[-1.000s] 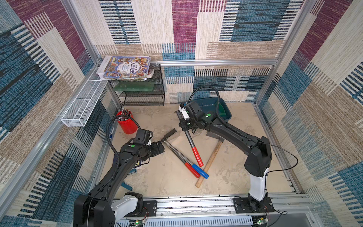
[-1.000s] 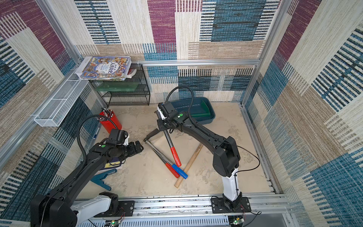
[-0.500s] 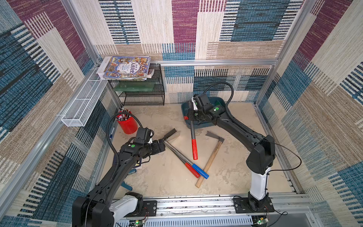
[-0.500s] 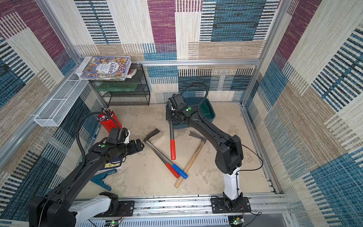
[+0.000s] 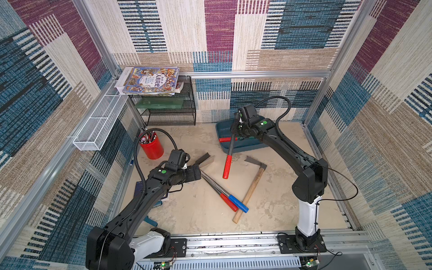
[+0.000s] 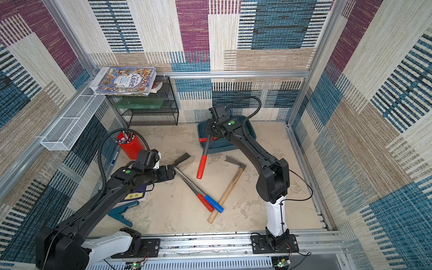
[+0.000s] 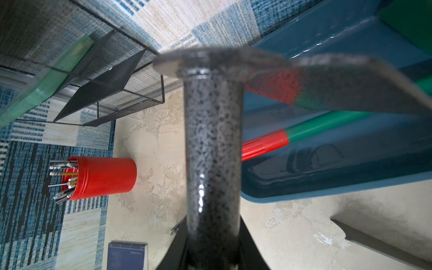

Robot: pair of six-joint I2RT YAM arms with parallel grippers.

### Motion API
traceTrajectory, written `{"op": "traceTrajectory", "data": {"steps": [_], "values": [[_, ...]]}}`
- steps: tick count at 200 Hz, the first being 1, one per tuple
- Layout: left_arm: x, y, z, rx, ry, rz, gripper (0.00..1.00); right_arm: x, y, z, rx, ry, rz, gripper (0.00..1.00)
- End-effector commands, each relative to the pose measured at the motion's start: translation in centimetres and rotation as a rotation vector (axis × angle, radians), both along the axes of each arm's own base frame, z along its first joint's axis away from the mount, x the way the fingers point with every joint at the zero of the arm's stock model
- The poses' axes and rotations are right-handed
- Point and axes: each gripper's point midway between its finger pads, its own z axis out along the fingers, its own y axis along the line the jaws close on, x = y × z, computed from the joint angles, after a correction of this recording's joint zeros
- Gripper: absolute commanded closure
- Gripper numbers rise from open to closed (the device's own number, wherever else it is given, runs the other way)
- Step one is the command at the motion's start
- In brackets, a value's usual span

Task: Put the small hoe into the storage box
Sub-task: Place the hoe in the storage box.

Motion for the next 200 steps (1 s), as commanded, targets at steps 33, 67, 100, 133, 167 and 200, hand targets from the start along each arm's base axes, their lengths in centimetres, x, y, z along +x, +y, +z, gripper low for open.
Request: {"op": "traceTrajectory", "data": {"steps": [33,67,100,133,167,200], "values": [[0.6,-0.8,0.9,0.054,-0.045,-0.061,0.03,2.1,-2.4,-0.3,0.091,0.035,-0.128,1.00],[0.6,-1.5,0.9,0.063,-0.045,-0.085,0.03,3.2,-3.8,-1.0,0.124,0.059,-0.192,1.00],[0.5,-1.9,0.7,0.066,-0.040,-0.092,0.03,4.4,-5.7,-2.2,0.164,0.113,-0.276,1.00],[0.4,-2.1,0.6,0.067,-0.036,-0.095,0.03,5.7,-7.4,-3.6,0.188,0.148,-0.337,1.00],[0.3,-2.3,0.4,0.067,-0.032,-0.095,0.03,6.7,-8.8,-5.2,0.194,0.178,-0.389,1.00],[0.1,-2.5,0.1,0.059,-0.019,-0.096,0.03,7.6,-9.8,-6.3,0.200,0.192,-0.412,1.00]]}}
